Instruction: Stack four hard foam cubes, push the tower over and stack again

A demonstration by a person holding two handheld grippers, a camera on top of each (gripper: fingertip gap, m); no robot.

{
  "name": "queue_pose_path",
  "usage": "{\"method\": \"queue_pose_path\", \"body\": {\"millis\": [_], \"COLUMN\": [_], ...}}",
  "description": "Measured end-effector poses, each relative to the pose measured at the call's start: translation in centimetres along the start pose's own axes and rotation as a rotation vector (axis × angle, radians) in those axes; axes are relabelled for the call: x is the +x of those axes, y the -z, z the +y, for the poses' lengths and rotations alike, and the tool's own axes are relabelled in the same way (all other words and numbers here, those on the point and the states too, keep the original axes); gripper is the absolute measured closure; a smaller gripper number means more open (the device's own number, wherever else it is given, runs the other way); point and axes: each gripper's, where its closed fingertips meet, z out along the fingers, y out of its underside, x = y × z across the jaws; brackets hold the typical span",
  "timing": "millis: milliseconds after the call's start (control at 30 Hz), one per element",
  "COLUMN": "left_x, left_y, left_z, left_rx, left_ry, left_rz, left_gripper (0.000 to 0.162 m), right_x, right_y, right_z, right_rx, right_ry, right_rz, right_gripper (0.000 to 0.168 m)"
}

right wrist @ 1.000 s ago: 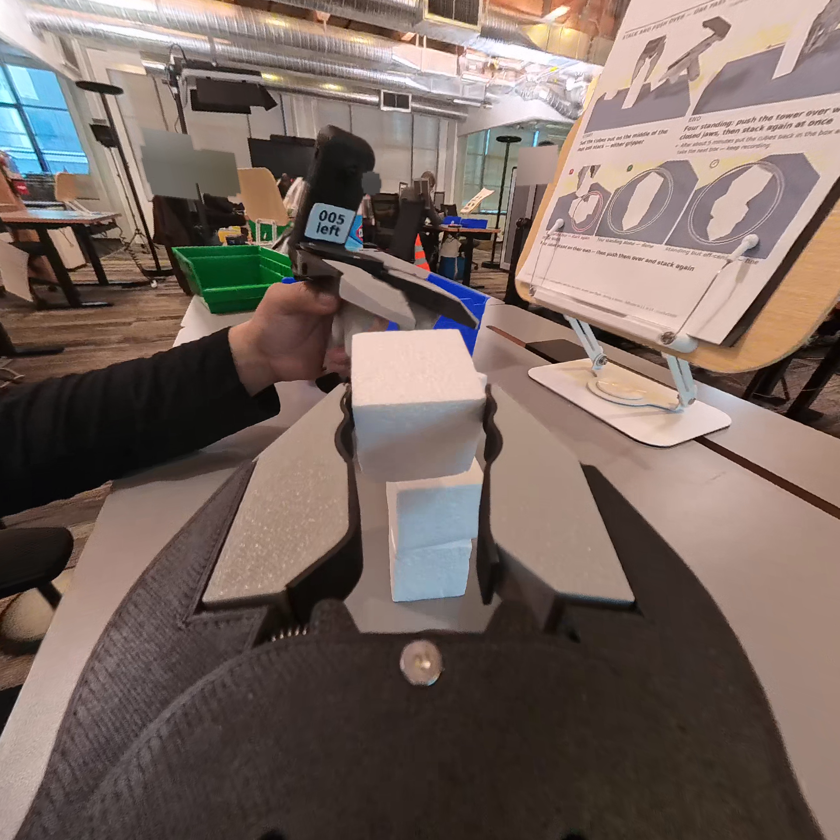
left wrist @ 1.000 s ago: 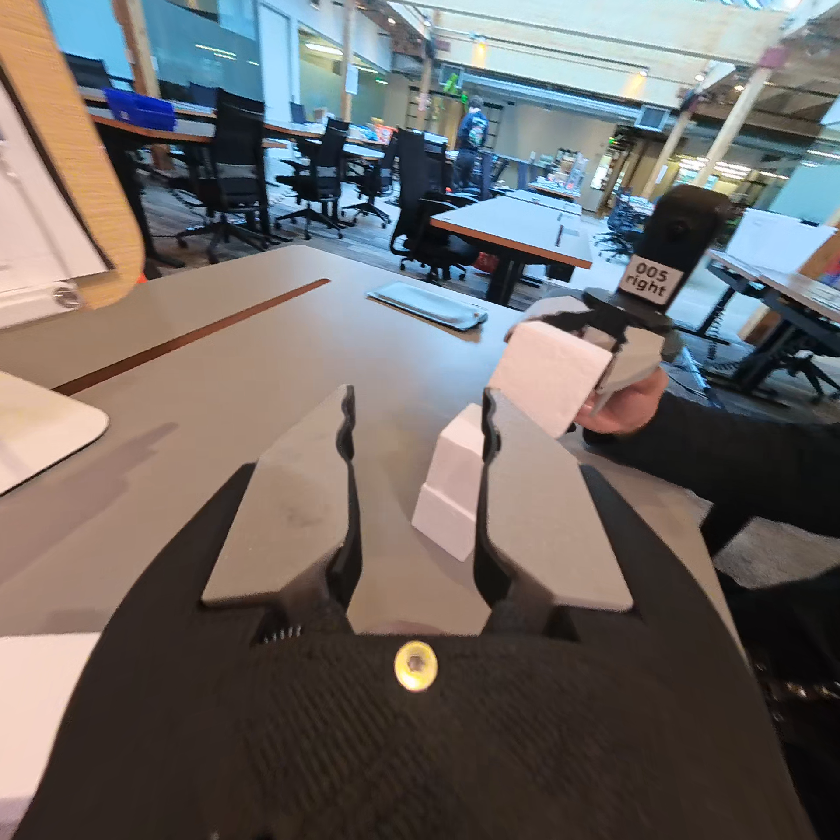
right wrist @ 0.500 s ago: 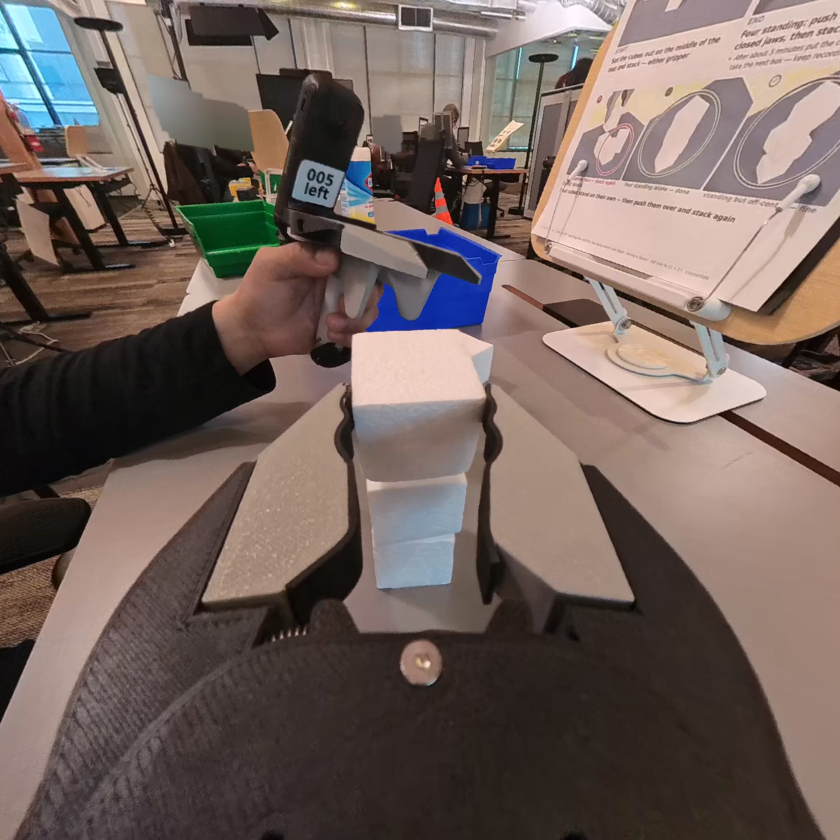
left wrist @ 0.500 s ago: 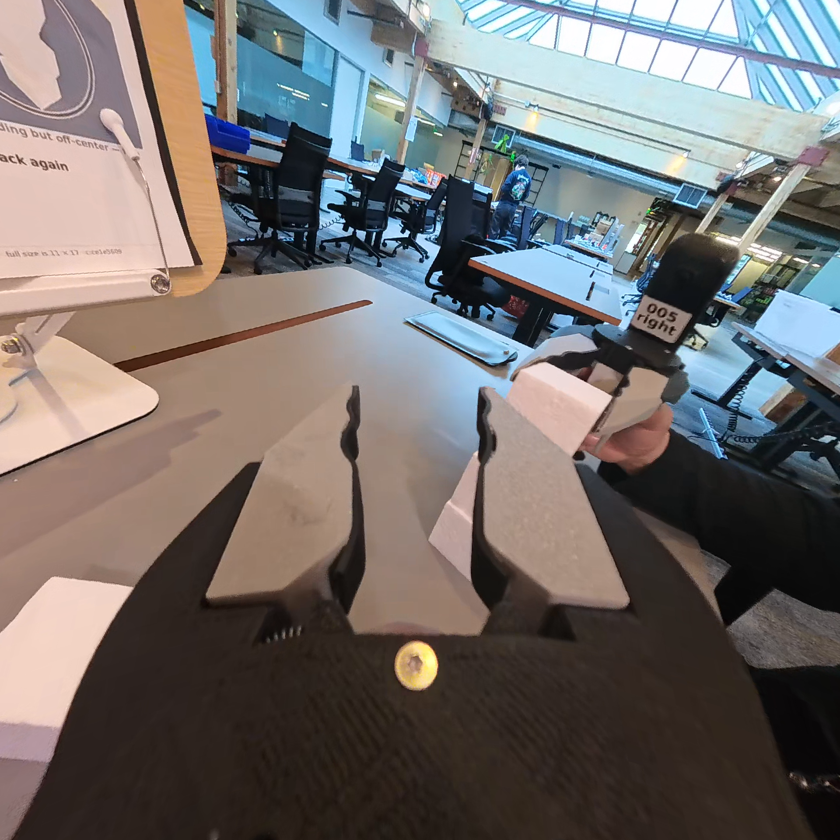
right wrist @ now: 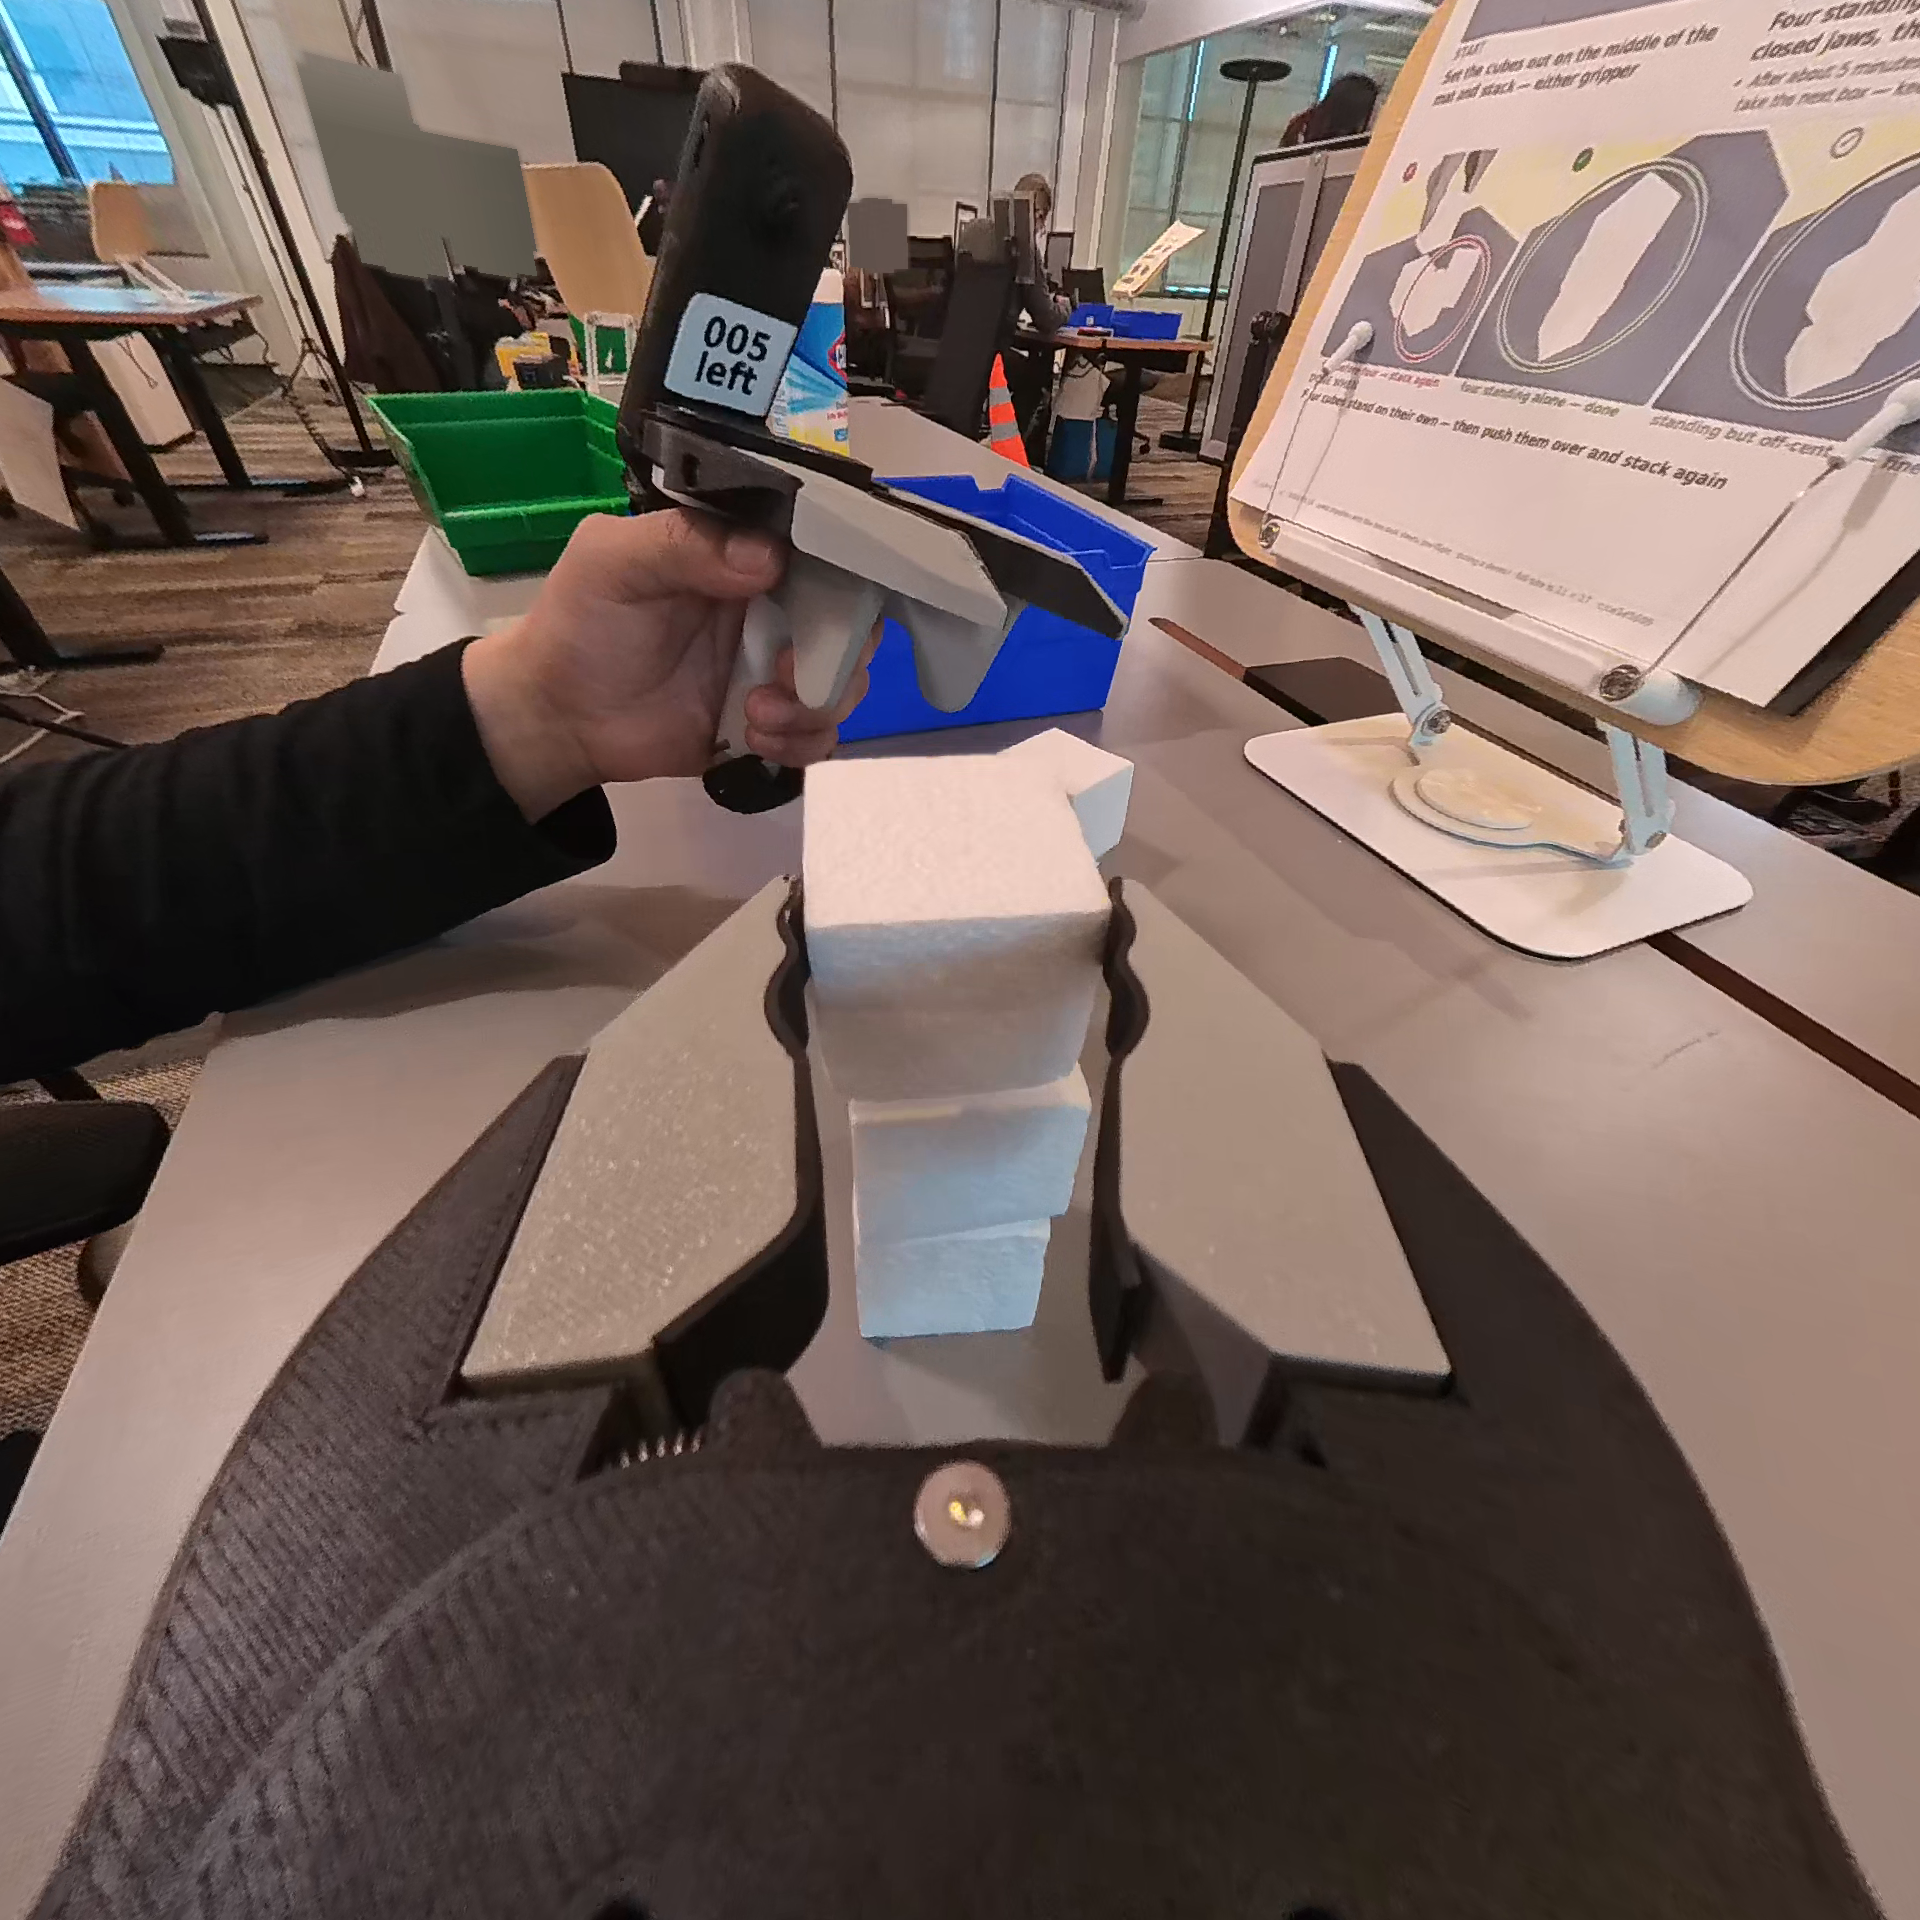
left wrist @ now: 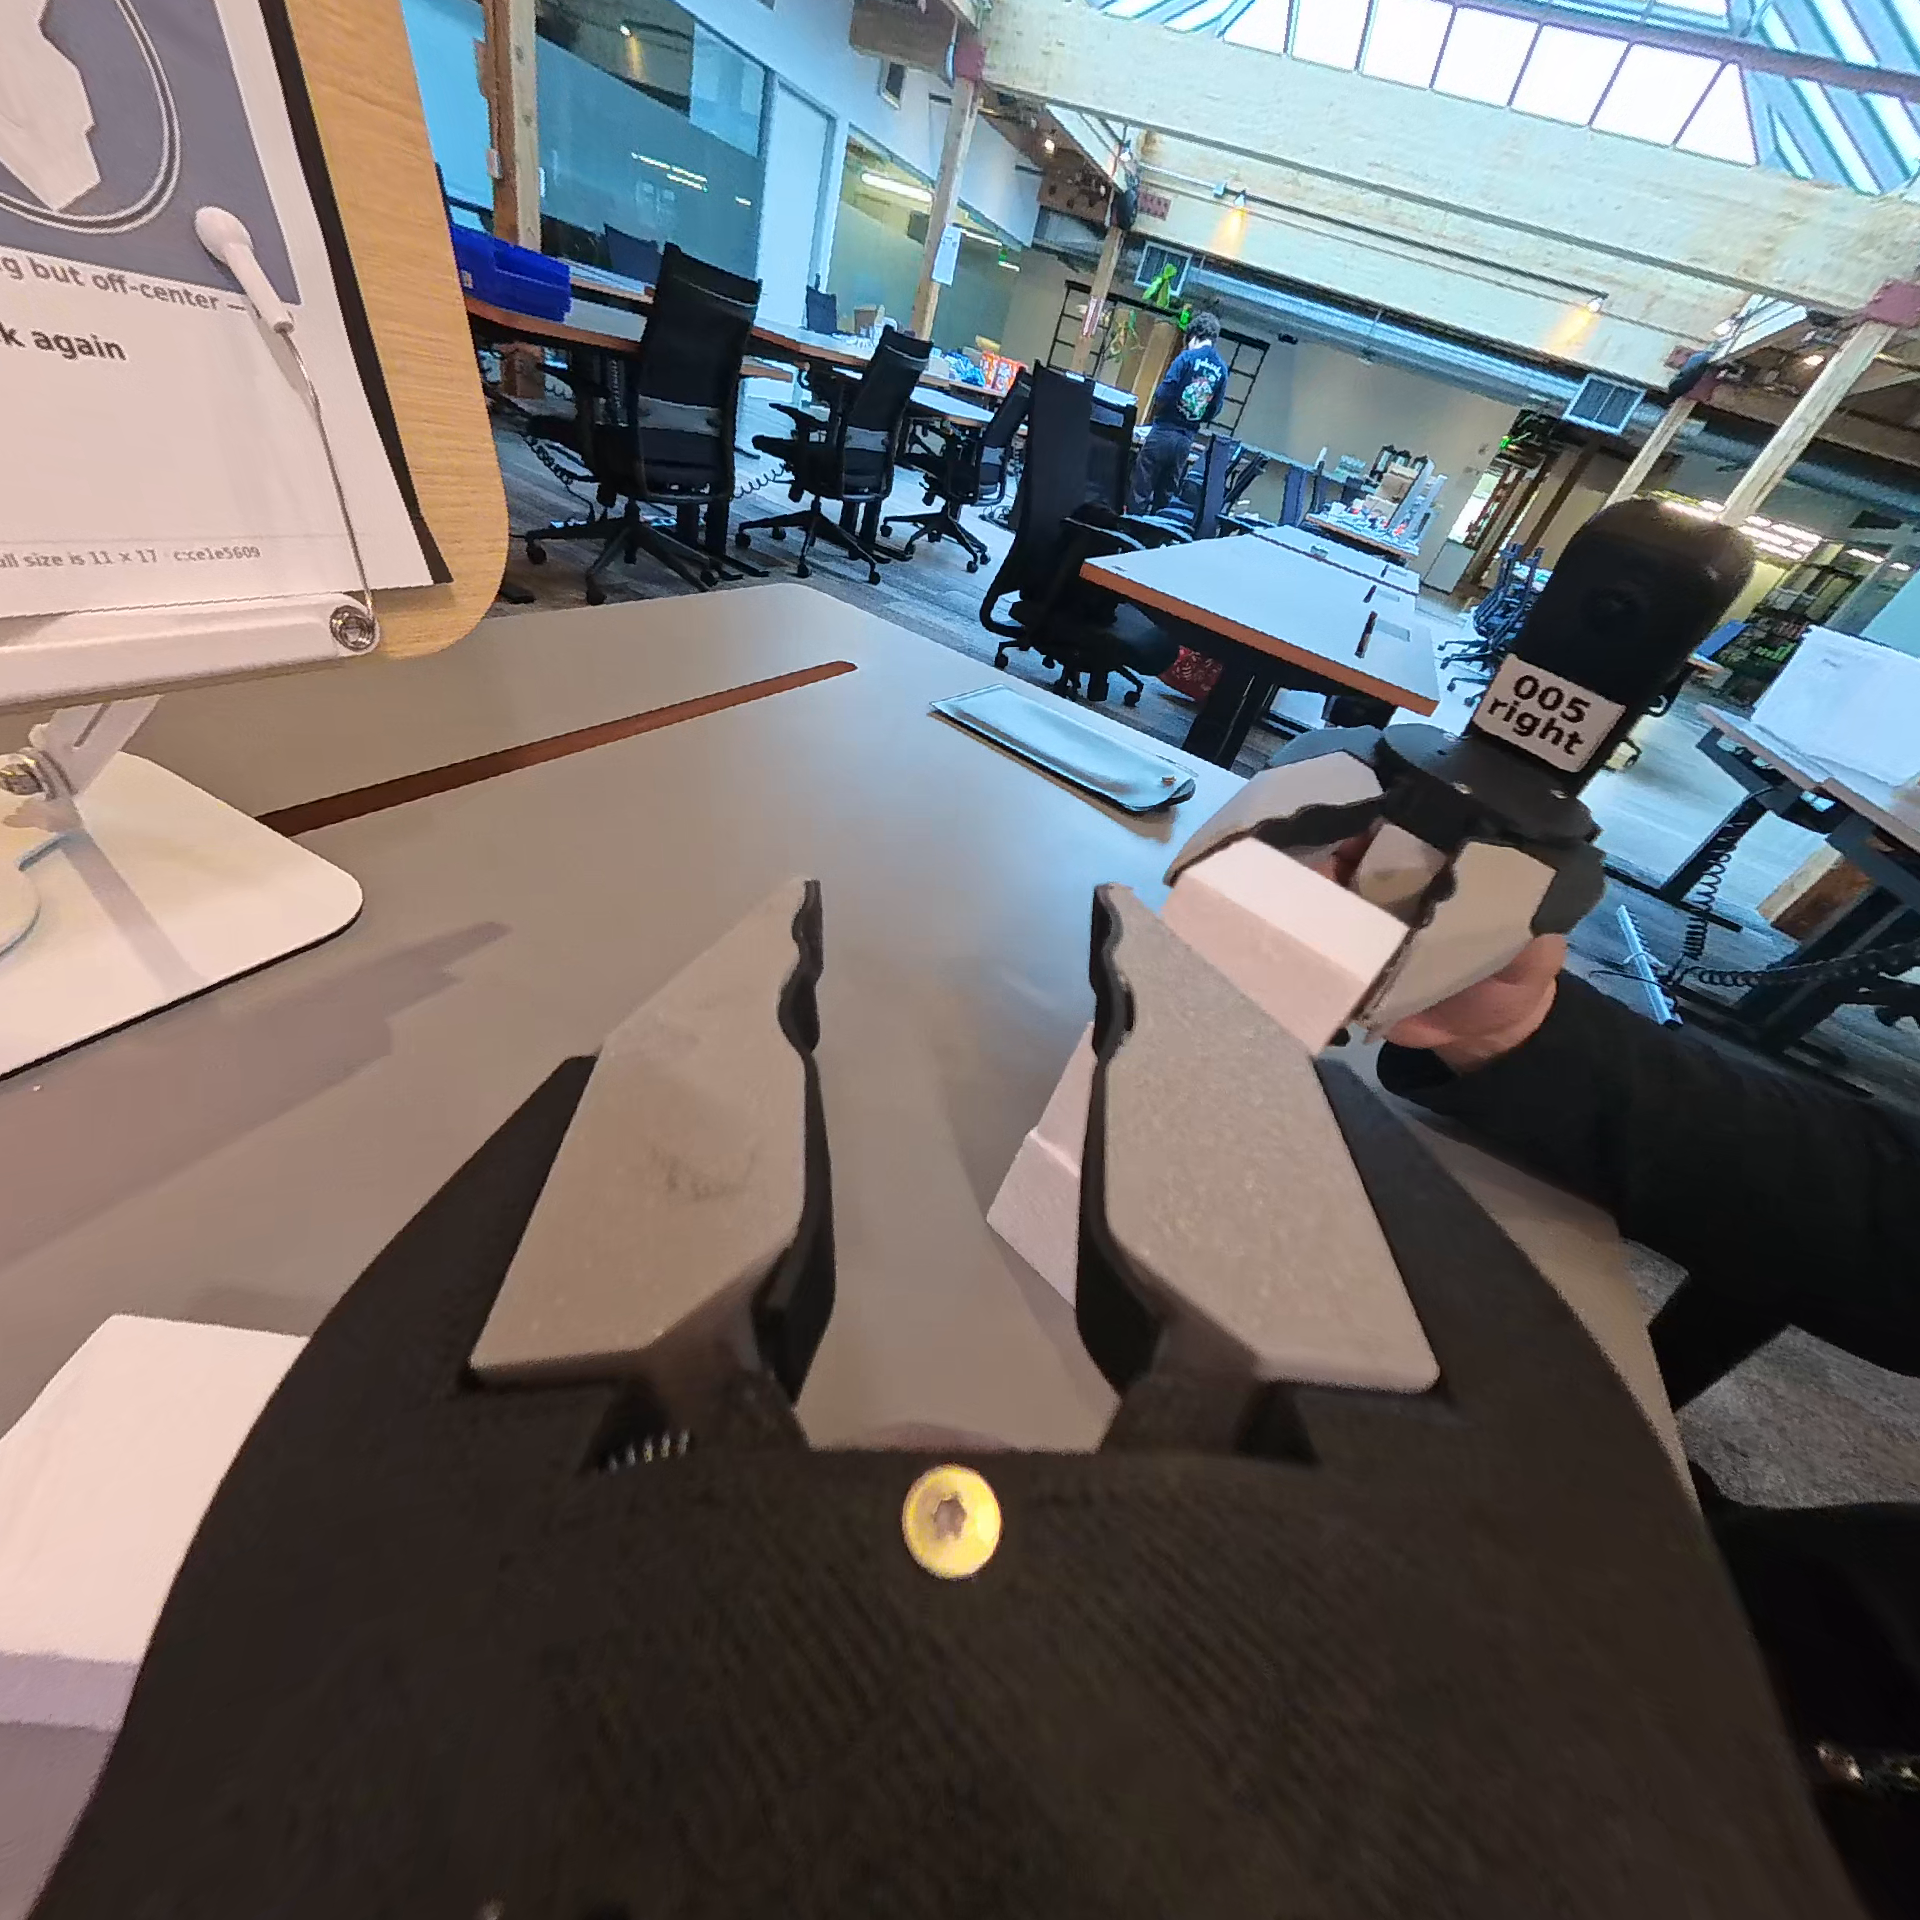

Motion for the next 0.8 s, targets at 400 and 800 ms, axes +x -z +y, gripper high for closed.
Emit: {"method": "queue_pose_path", "body": {"millis": [400, 800], "left_x": [0.15, 0.17], "left_y": [0.03, -0.03], "left_z": [-0.09, 0.03], "left_rx": [0.002, -0.002], "left_ry": [-0.002, 0.009], "left_rz": [0.005, 0.012], "left_gripper": [0.112, 0.112], "right_x": [0.18, 0.39], "right_y": [0.06, 0.08], "right_z": [0.14, 0.15], "right_rx": [-0.007, 0.001], "right_ry": [0.0, -0.006], "right_rz": [0.008, 0.017], "right_gripper": [0.113, 0.113]}}
